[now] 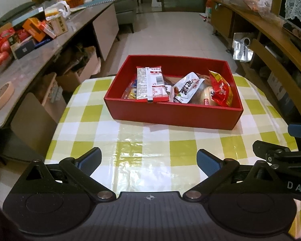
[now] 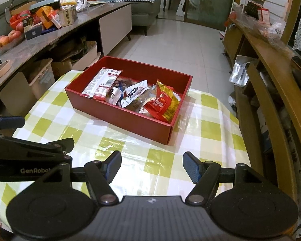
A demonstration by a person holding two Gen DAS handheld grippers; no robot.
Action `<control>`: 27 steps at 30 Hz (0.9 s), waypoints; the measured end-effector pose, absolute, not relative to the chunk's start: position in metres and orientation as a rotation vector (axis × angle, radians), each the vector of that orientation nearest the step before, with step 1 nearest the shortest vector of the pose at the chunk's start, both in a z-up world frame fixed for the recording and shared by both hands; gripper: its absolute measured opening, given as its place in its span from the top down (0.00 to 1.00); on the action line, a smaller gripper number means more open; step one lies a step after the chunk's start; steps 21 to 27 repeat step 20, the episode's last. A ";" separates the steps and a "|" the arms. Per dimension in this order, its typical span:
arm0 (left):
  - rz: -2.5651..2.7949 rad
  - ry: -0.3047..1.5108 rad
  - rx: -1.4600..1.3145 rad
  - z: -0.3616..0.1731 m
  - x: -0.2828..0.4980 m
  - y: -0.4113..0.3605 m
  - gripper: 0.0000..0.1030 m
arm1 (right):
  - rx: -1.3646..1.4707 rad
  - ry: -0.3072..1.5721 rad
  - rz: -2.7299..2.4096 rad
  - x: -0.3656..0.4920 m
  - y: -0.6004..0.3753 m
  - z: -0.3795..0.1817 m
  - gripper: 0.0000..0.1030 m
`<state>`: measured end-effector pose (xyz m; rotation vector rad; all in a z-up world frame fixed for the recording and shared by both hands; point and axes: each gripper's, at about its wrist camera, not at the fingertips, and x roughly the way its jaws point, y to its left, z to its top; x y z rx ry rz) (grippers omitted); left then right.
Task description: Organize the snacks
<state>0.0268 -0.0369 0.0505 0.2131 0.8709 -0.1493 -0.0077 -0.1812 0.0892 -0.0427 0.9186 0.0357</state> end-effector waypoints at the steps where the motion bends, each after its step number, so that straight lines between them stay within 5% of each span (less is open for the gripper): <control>1: -0.147 0.864 0.220 0.051 0.026 -0.038 0.01 | -0.044 0.919 0.035 -0.008 -0.181 0.089 0.28; 27: -0.143 0.827 0.240 0.052 0.023 -0.040 0.02 | -0.047 0.927 0.039 -0.007 -0.180 0.087 0.24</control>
